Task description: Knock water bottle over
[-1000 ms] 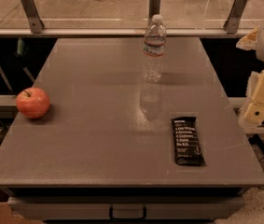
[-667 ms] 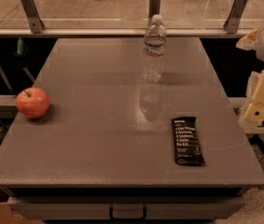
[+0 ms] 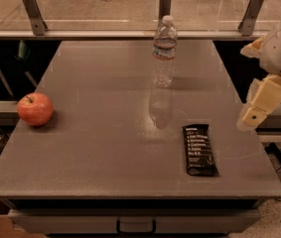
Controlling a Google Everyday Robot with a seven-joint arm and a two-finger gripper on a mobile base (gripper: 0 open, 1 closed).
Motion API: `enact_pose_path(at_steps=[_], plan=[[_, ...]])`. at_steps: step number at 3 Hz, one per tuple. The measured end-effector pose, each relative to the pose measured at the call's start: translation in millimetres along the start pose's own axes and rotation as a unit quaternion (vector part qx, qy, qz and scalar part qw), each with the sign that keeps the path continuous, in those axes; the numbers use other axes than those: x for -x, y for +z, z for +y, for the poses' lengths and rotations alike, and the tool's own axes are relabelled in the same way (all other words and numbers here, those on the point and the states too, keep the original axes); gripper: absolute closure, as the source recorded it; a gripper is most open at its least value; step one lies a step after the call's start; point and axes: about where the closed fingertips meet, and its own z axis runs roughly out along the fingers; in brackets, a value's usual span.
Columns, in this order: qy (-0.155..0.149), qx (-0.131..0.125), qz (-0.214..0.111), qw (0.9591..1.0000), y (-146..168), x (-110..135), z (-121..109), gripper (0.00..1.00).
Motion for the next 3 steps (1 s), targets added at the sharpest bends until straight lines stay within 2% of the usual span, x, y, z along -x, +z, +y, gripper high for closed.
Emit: enact_pose_path(at_steps=[1, 2, 3], plan=[[0.022, -0.005, -0.089, 0.9957, 45.5, -1.2, -33.2, 0.0], [0.056, -0.007, -0.184, 0.9814, 83.5, 2.3, -67.1, 0.0], [0.08, 0.006, -0.267, 0.9603, 105.9, 26.7, -90.6, 0.0]])
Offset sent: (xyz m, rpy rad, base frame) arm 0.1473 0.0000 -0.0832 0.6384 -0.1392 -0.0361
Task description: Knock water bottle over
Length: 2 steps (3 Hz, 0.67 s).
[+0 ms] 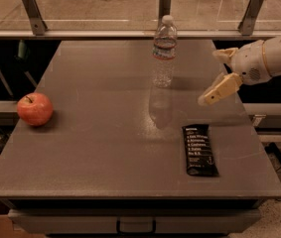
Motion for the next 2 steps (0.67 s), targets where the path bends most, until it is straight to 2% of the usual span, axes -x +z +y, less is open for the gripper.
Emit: enact_pose_path(at_steps=[1, 2], plan=[[0.023, 0.022, -0.076, 0.9966, 25.2, 33.0, -8.4, 0.0], [0.039, 0.041, -0.145, 0.9878, 49.6, 65.0, -9.9, 0.0]])
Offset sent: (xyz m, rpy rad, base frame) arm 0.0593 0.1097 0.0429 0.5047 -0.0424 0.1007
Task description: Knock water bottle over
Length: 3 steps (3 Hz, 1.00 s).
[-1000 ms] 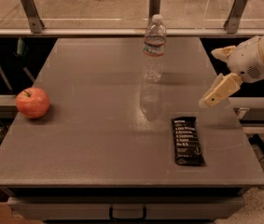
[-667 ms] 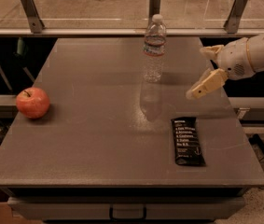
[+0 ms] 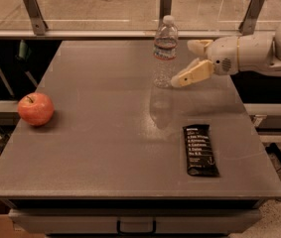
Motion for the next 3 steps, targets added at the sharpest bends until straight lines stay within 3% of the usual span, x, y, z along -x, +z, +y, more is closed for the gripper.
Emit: enact_pose_path(at_steps=[1, 2, 3], plan=[[0.014, 0.015, -0.069, 0.9974, 30.1, 17.7, -2.2, 0.0], [0.027, 0.026, -0.122, 0.9919, 54.9, 25.0, -6.4, 0.18], [0.033, 0.031, -0.145, 0.9884, 65.1, 24.4, -12.3, 0.41]])
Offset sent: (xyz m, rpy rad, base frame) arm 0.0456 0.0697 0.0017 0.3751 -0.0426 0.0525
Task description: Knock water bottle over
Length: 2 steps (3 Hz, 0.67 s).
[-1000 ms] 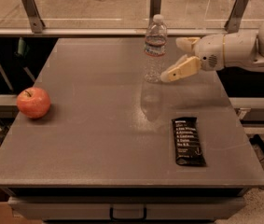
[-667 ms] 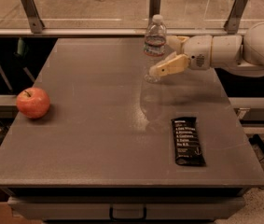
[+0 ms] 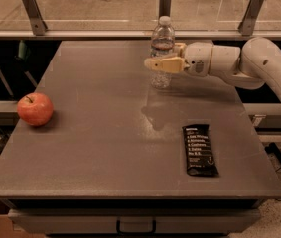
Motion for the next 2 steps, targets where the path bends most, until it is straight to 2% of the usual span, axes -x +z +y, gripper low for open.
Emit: enact_pose_path(at_steps=[1, 2], plan=[[-0.002, 0.002, -0.005, 1.0, -4.7, 2.8, -3.4, 0.65], [-0.043, 0.024, 0.034, 0.9982, -6.4, 19.5, 3.8, 0.87]])
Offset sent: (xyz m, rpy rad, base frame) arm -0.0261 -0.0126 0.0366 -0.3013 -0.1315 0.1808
